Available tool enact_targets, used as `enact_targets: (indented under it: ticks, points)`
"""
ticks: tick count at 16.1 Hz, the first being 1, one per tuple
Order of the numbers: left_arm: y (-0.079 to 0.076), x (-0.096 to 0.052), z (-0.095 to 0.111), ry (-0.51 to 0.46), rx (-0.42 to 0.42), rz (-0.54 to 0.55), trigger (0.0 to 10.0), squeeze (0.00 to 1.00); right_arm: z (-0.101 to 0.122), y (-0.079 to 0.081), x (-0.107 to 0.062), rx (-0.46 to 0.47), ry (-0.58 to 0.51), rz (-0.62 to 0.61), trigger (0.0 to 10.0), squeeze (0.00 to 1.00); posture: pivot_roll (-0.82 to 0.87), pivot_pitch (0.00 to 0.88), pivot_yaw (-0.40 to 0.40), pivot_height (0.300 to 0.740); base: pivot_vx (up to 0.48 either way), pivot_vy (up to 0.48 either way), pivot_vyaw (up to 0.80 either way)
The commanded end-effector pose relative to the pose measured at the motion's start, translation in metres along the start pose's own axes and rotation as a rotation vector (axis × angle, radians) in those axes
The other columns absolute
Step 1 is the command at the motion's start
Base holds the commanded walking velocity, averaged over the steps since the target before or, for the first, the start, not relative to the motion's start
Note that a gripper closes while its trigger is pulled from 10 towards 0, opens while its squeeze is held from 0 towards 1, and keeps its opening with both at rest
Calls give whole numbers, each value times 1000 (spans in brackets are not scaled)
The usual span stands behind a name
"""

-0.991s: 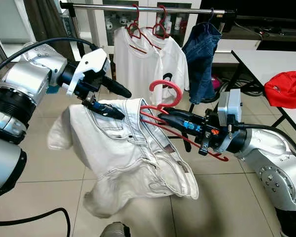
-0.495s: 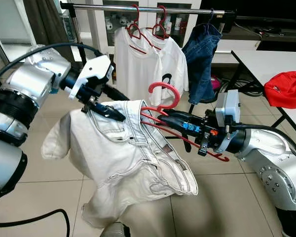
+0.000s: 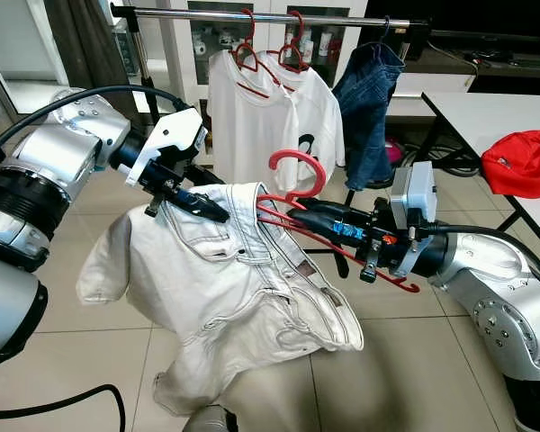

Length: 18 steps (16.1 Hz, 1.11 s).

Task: Hang hanger

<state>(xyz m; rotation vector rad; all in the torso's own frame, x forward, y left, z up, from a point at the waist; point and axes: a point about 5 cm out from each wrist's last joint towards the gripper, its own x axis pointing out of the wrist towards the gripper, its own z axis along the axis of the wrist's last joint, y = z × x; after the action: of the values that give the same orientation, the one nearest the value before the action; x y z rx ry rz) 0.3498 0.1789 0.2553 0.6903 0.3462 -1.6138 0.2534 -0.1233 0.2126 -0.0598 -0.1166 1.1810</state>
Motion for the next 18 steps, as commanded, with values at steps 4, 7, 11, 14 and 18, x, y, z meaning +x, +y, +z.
enact_targets:
  ticks: [4,7,11,14,18]
  points:
    - [-2,0,-7,25,-25,-4,0,0,16,3,4,-51,-69,43,10000,0,0,0,17,740,0,0,0]
    - [-2,0,-7,19,-28,-2,0,0,16,3,4,-53,-67,42,10000,0,-1,0,16,740,0,0,0]
    - [-3,-1,-10,17,-41,7,0,0,15,2,3,-10,-63,38,10000,886,-2,0,16,740,0,0,0]
    - [-3,-5,-20,38,-57,45,0,0,16,-4,-6,28,-75,-1,10000,1000,-4,0,18,740,0,0,0]
    - [-3,-13,-32,59,-94,141,0,0,31,-12,-33,122,-190,-42,10000,1000,-3,0,16,740,0,0,0]
